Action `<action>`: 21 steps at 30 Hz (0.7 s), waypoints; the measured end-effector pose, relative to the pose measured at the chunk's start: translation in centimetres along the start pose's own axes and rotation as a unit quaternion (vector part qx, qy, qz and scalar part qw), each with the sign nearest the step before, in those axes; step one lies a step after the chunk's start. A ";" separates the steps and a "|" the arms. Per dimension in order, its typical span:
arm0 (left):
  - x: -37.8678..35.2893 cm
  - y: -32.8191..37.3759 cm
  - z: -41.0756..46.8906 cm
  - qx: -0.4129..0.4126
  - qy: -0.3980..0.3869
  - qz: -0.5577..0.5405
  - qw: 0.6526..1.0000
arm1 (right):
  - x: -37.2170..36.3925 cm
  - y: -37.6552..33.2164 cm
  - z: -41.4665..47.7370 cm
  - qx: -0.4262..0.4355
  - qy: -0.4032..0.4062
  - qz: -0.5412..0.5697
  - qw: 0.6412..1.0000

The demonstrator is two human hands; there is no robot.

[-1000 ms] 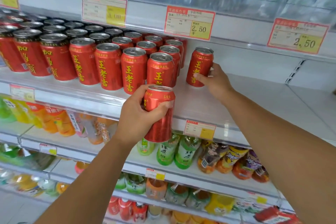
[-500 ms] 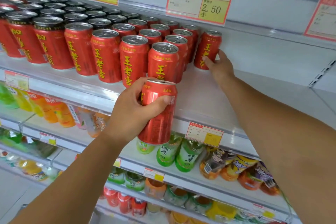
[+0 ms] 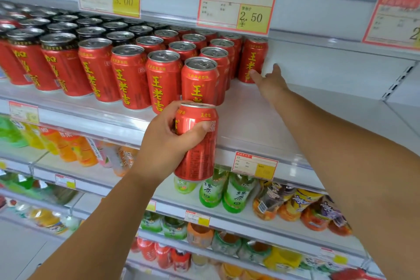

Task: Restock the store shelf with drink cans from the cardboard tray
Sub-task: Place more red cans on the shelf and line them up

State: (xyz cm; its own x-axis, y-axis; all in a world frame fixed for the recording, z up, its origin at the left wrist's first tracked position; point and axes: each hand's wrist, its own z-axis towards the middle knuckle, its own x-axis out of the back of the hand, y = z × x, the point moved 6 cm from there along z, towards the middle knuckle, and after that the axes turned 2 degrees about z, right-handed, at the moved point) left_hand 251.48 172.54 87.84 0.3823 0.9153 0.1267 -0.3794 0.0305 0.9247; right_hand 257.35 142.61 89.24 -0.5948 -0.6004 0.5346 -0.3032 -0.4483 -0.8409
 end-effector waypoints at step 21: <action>-4.3 5.2 -0.1 -0.057 -0.002 0.118 0.991 | 4.9 -3.8 -20.3 0.164 -0.033 0.107 0.980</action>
State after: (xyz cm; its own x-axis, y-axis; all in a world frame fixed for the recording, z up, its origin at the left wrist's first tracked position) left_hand 247.73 168.78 92.06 0.2751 0.9008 0.3360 -0.5511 -0.1386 0.8228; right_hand 240.46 154.87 93.34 -0.5666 -0.7399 0.3626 0.0844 -0.4899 -0.8677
